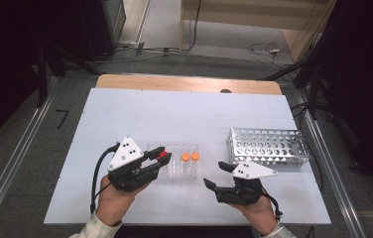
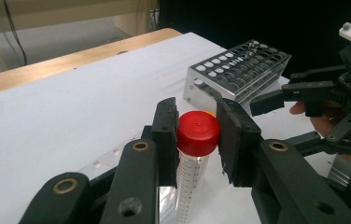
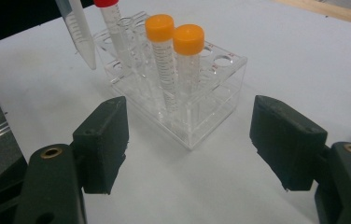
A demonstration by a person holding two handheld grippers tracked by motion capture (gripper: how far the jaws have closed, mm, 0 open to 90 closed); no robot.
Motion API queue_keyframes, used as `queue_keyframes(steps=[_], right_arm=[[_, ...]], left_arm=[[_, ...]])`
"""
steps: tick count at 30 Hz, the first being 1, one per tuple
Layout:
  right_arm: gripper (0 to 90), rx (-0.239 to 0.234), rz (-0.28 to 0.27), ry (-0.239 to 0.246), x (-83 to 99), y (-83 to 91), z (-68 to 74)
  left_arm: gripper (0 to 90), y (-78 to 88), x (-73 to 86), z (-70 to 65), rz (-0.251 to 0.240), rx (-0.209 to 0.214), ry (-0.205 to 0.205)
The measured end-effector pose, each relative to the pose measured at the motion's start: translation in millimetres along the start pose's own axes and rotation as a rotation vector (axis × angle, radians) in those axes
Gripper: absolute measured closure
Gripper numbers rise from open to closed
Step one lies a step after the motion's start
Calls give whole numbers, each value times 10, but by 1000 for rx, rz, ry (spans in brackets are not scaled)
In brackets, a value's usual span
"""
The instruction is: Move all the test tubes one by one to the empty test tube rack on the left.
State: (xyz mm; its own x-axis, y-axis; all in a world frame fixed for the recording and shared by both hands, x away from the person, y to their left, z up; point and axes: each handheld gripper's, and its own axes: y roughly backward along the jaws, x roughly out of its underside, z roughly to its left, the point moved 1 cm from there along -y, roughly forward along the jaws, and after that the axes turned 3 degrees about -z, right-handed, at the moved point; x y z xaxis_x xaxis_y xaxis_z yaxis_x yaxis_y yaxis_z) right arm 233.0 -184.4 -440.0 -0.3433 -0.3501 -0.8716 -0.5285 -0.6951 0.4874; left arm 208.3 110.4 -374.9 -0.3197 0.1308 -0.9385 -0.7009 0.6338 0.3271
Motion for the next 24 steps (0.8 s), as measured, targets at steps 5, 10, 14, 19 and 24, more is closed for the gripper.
queue_keyframes(steps=[5, 10, 14, 19, 24], right_arm=[[276, 11, -1, -5, 0, 4, -20], [275, 16, -1, -10, 2, 4, -35], [272, 21, 0, -14, 6, 3, -45], [273, 24, 0, -17, 6, 3, -49], [274, 30, 5, -14, 12, -6, -57]], left_arm=[[703, 37, -5, 48, -7, -16, 3], [703, 63, -6, 105, -8, -37, 3], [703, 88, -7, 151, -14, -58, 8], [702, 109, 1, 220, -32, -112, -8], [702, 57, 54, 285, -36, -143, -3]])
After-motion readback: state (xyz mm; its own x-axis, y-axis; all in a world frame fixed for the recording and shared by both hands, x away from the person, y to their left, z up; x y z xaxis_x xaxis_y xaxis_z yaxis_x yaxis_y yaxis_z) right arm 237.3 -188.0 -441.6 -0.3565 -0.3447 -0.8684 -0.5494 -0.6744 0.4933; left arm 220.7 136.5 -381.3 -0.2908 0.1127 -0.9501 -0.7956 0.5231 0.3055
